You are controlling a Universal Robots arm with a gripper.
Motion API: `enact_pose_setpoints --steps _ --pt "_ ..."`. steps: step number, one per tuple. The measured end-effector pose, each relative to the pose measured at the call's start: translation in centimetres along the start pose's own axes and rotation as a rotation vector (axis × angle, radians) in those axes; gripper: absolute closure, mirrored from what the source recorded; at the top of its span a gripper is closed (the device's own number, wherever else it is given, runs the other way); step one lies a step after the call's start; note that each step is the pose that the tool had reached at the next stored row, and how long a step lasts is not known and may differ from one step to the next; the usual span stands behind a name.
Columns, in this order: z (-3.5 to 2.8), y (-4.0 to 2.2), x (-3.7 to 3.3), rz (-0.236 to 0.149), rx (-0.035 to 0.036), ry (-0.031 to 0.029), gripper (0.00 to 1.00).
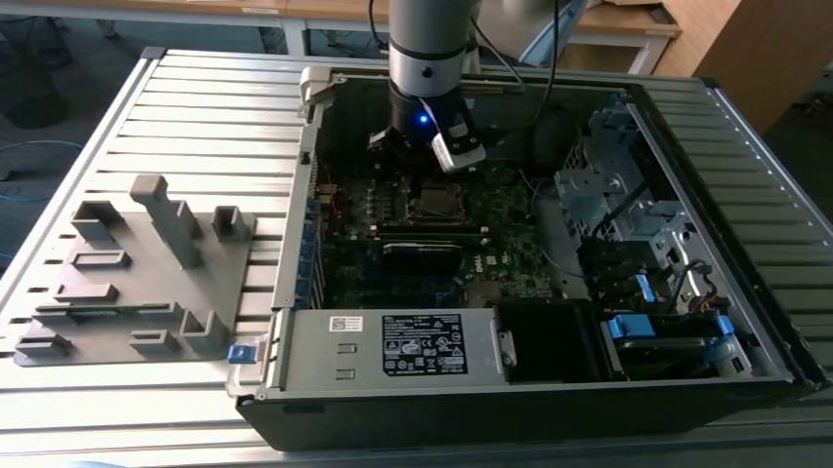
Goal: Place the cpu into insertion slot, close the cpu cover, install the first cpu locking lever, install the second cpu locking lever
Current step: 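Close the cpu cover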
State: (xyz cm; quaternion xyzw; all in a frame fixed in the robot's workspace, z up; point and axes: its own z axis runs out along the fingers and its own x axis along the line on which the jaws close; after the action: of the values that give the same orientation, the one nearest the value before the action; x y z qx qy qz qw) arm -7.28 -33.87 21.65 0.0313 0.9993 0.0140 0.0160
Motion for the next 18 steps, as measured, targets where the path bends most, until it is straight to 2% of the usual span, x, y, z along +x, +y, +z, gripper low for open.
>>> enact_pose_setpoints --steps 4,13,18 --pt "0.04 0.02 -0.21 0.000 -0.0003 -0.0004 0.89" --pt "0.11 0.14 -2.25 0.000 -0.0003 -0.0003 0.89" --pt "0.12 0.16 -2.64 0.000 -0.0003 -0.0004 0.89"
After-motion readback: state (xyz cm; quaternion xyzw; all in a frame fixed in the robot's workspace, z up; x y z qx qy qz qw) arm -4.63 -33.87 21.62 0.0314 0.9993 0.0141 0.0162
